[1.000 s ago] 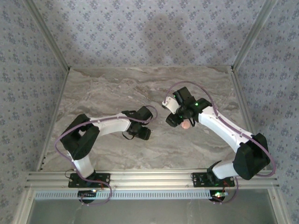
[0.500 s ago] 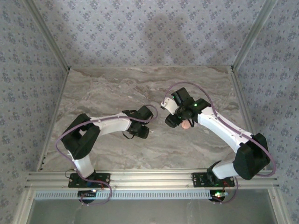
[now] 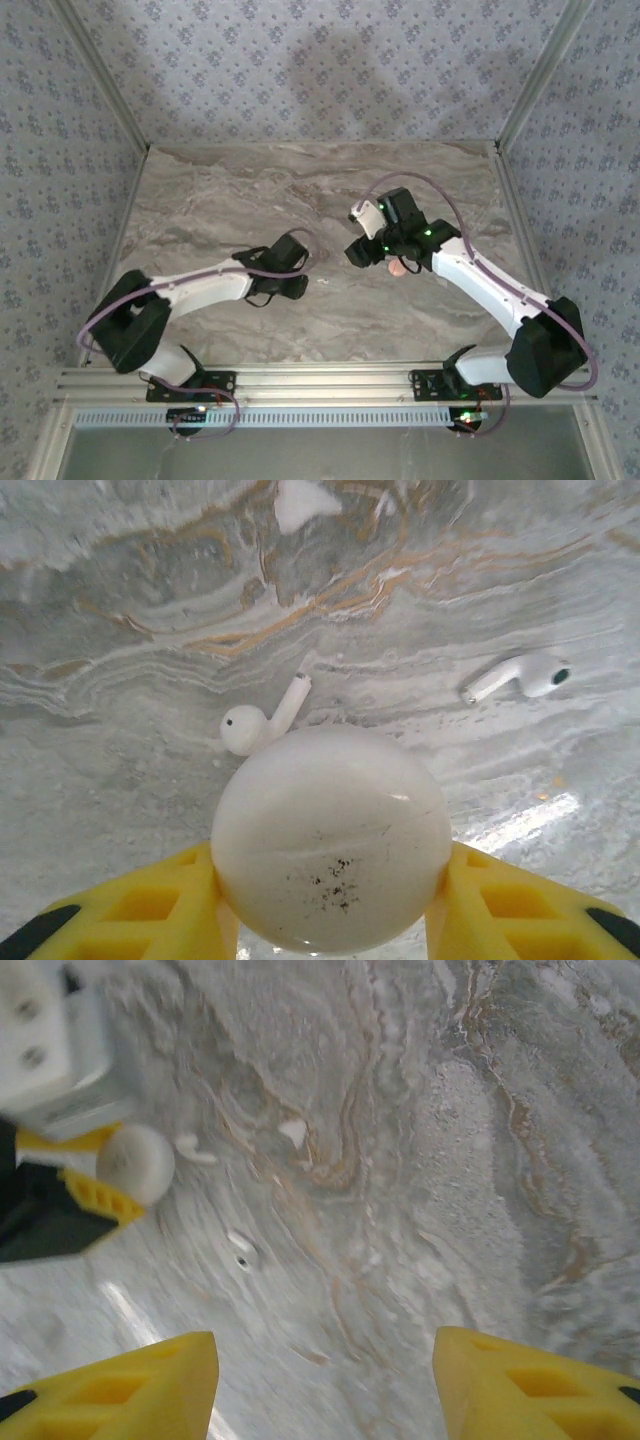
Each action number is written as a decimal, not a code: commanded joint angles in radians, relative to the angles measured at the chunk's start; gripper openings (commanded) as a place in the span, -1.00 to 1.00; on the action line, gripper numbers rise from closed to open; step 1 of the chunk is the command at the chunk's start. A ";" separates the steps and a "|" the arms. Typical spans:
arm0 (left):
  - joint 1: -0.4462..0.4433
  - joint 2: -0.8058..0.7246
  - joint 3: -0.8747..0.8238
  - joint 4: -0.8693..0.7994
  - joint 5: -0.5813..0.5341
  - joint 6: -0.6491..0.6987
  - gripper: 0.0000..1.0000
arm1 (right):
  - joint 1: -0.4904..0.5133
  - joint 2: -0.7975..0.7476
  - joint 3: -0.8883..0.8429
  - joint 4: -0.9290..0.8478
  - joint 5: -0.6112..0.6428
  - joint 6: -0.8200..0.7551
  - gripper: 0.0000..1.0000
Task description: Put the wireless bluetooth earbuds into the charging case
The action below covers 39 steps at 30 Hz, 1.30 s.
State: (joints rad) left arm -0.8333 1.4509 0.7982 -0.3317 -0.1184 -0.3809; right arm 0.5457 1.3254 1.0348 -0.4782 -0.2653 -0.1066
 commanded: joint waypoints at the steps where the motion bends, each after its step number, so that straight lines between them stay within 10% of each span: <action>1: -0.002 -0.096 -0.093 0.160 0.006 0.095 -0.14 | -0.018 0.019 0.005 0.063 -0.143 0.223 0.20; 10: -0.003 -0.378 -0.389 0.522 0.110 0.322 -0.13 | 0.027 0.050 -0.085 0.207 -0.291 0.441 0.09; 39: -0.002 -0.584 -0.498 0.581 0.214 0.457 -0.14 | 0.207 0.265 0.029 0.232 -0.440 0.476 0.05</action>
State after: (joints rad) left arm -0.8333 0.8898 0.3023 0.2283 0.0818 0.0616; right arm 0.7433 1.5730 1.0336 -0.2375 -0.6746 0.3733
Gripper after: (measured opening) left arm 0.429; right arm 0.534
